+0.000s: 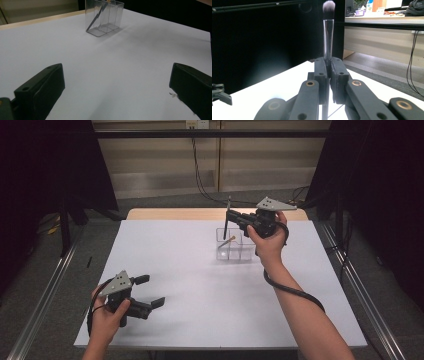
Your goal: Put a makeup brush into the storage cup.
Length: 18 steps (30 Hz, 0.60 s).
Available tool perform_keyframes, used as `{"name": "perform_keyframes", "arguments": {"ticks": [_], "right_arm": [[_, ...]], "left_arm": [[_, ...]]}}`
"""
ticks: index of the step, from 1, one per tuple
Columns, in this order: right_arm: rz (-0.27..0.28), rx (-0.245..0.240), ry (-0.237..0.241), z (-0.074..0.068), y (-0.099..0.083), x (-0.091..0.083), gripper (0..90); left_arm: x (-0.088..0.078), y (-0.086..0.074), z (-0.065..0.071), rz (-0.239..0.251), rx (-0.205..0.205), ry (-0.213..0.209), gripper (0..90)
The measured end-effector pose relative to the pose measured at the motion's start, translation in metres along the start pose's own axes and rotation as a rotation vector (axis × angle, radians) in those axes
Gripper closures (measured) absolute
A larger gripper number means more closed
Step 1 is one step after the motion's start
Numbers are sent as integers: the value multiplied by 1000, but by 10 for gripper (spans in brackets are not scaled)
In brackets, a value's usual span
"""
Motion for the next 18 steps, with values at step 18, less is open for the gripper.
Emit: {"name": "perform_keyframes", "arguments": {"ticks": [18], "right_arm": [[-29,-28,-41,10,-12,8,847]], "left_arm": [[-1,-1,1,-5,5,-1,0]]}}
Point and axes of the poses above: each handheld gripper's, and its own axes: x roughly forward along the jaws, y roughly out of its top, z roughly to its right, the point moved 7 cm from there along x, roughly forward along the jaws, and after that the axes turned 15 degrees about z, right-handed, at the moved point
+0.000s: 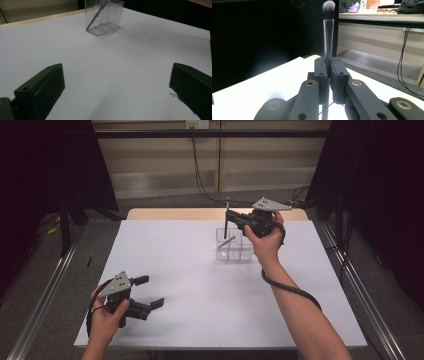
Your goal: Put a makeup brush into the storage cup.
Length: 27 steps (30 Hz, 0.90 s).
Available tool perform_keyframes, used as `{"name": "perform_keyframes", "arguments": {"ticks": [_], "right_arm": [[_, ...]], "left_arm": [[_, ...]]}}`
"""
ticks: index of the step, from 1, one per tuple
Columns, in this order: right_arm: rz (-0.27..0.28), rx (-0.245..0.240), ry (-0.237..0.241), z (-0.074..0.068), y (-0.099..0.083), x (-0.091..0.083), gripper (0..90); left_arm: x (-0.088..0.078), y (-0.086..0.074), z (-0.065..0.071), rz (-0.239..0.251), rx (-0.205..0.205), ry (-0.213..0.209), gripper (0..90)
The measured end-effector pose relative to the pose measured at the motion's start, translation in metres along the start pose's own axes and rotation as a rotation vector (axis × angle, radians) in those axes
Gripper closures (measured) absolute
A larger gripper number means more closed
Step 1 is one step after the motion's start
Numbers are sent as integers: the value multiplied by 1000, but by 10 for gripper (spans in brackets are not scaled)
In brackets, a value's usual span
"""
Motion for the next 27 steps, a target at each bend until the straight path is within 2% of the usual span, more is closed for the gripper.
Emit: {"name": "perform_keyframes", "arguments": {"ticks": [7,27], "right_arm": [[-11,-5,-11,2,-5,2,847],[-28,-10,-40,5,-15,3,846]], "left_arm": [[-1,0,0,9,-9,0,0],[-1,1,1,9,3,-1,0]]}}
Point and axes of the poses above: each handheld gripper's, and its own axes: x roughly forward along the jaws, y roughly out of its top, z roughly to its right, the point moved 7 cm from there along x, roughly forward along the jaws, and after that the axes turned 15 degrees about z, right-handed, at the moved point
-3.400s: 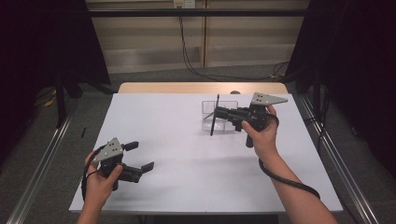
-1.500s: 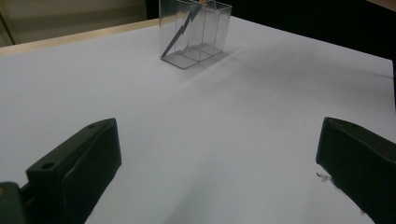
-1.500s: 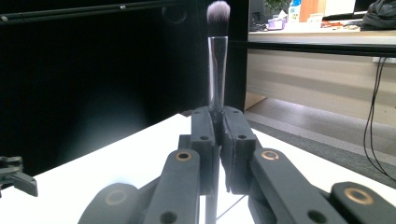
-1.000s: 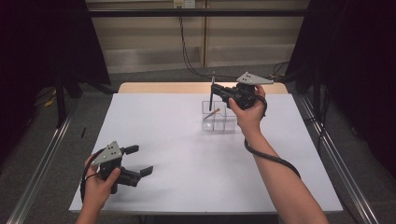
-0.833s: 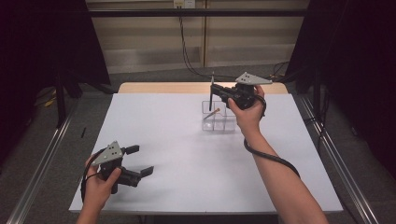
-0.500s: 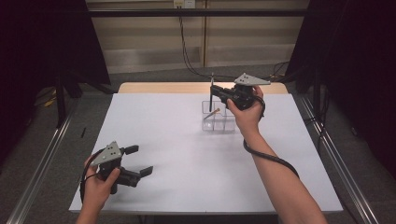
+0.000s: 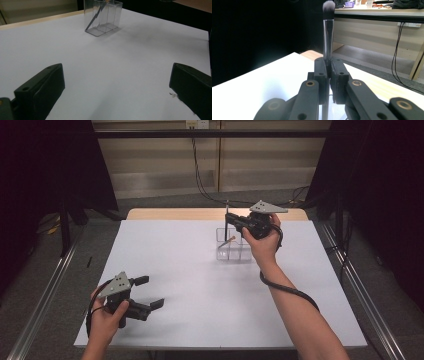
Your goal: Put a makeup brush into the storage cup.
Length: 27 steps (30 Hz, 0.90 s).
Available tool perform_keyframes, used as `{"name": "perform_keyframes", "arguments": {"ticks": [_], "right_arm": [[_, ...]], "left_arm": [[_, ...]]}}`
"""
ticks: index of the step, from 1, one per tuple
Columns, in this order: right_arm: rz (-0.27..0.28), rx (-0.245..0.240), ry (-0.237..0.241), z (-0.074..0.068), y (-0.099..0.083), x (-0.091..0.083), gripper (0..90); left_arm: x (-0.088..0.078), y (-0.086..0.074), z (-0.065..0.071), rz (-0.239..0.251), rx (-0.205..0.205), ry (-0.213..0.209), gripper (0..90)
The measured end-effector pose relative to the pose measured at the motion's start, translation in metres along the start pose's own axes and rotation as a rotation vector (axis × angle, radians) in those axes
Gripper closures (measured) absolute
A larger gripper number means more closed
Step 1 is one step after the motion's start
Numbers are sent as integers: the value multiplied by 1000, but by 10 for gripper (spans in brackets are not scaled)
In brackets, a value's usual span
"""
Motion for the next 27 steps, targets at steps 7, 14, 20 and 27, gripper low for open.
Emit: {"name": "perform_keyframes", "arguments": {"ticks": [7,14,20,27], "right_arm": [[4,5,-5,-1,-3,0,845],[-1,6,-1,-2,-7,0,846],[-4,15,-3,-2,-10,-1,845],[-11,12,-2,-2,-13,-2,845]], "left_arm": [[0,0,0,1,-6,1,0],[0,-1,1,-5,0,-4,0],[0,-1,1,-8,-1,-3,0],[0,-2,1,-11,3,-8,0]]}}
Point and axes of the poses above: each handheld gripper's, and its own axes: x roughly forward along the jaws, y roughly out of its top, z roughly to its right, the point moved 7 cm from there along x, roughly forward along the jaws, and after that the axes turned 15 degrees about z, right-handed, at the moved point
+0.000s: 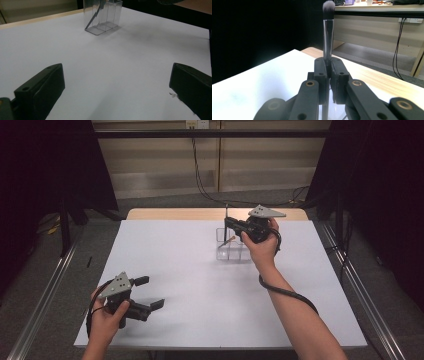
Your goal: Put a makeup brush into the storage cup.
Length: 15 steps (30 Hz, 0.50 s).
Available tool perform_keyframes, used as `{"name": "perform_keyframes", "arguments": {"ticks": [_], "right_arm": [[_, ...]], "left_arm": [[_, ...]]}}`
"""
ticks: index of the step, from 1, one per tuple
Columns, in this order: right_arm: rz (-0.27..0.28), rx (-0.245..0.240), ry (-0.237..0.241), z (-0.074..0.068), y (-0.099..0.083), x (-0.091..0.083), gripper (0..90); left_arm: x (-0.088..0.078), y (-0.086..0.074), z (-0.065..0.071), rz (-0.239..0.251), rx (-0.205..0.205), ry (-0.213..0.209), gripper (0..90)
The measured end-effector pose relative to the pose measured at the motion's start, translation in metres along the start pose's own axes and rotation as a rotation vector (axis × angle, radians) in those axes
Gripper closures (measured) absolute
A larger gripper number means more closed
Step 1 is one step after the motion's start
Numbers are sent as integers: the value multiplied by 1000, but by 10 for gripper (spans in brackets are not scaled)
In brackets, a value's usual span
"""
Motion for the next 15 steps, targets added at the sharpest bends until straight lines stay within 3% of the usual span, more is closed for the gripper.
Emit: {"name": "perform_keyframes", "arguments": {"ticks": [15], "right_arm": [[-10,-1,3,-1,-4,-4,844]], "left_arm": [[1,-1,1,-9,7,0,0]]}}
Point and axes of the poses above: each handheld gripper's, and its own axes: x roughly forward along the jaws, y roughly out of its top, z roughly to its right, the point moved 7 cm from there along x, roughly forward along the jaws, and after that the axes turned 15 degrees about z, right-handed, at the moved point
